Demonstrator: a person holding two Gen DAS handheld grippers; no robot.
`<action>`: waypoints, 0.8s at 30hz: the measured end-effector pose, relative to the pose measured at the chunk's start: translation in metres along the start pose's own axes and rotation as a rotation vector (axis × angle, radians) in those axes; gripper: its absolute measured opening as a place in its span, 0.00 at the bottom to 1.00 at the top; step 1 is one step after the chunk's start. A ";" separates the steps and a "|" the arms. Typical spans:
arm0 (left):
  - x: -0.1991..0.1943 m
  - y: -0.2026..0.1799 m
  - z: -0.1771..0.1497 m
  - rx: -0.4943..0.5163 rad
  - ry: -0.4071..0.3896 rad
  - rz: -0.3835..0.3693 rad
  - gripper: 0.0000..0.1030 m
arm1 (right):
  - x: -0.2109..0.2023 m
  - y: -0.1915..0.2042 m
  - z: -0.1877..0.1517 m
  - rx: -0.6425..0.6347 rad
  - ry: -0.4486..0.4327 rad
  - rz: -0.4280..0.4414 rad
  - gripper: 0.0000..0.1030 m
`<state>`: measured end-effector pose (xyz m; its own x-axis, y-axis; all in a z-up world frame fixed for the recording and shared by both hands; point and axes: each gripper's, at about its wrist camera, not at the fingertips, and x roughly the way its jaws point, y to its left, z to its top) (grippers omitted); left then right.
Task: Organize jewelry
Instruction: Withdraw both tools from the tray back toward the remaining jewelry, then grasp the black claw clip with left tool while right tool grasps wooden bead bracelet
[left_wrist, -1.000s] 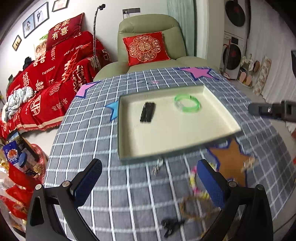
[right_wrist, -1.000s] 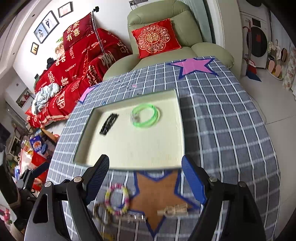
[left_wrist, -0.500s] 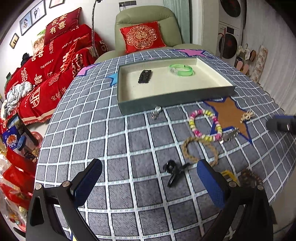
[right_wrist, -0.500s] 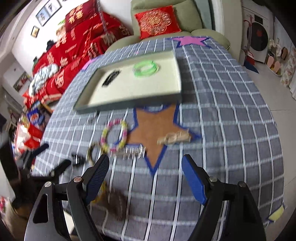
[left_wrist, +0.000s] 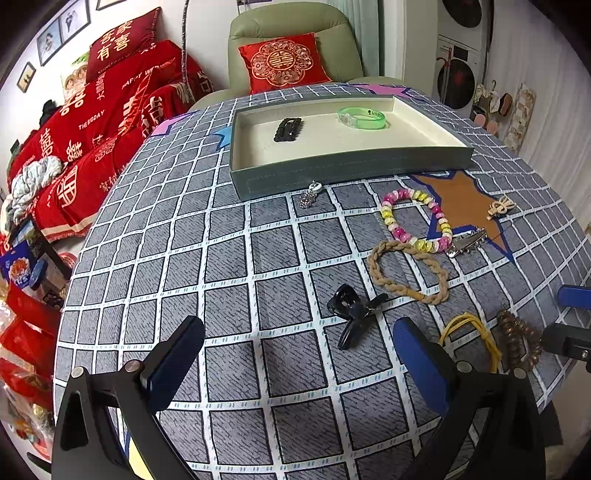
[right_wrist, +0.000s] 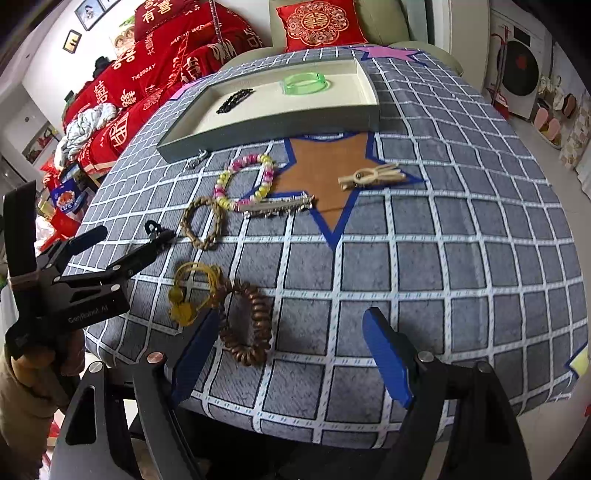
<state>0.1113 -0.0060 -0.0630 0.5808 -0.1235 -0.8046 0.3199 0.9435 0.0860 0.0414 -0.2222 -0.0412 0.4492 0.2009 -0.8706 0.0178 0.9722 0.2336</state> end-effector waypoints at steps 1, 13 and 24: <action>0.001 -0.001 -0.001 0.006 -0.001 0.002 1.00 | 0.001 0.001 -0.002 -0.001 -0.001 -0.008 0.80; 0.012 -0.010 0.001 0.047 0.020 -0.018 0.91 | 0.013 0.011 -0.013 -0.037 0.008 -0.081 0.68; 0.011 -0.020 0.005 0.075 0.016 -0.069 0.66 | 0.019 0.029 -0.018 -0.147 -0.006 -0.185 0.60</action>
<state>0.1154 -0.0283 -0.0707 0.5438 -0.1819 -0.8193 0.4141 0.9073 0.0733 0.0345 -0.1879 -0.0588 0.4554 0.0174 -0.8901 -0.0294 0.9996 0.0045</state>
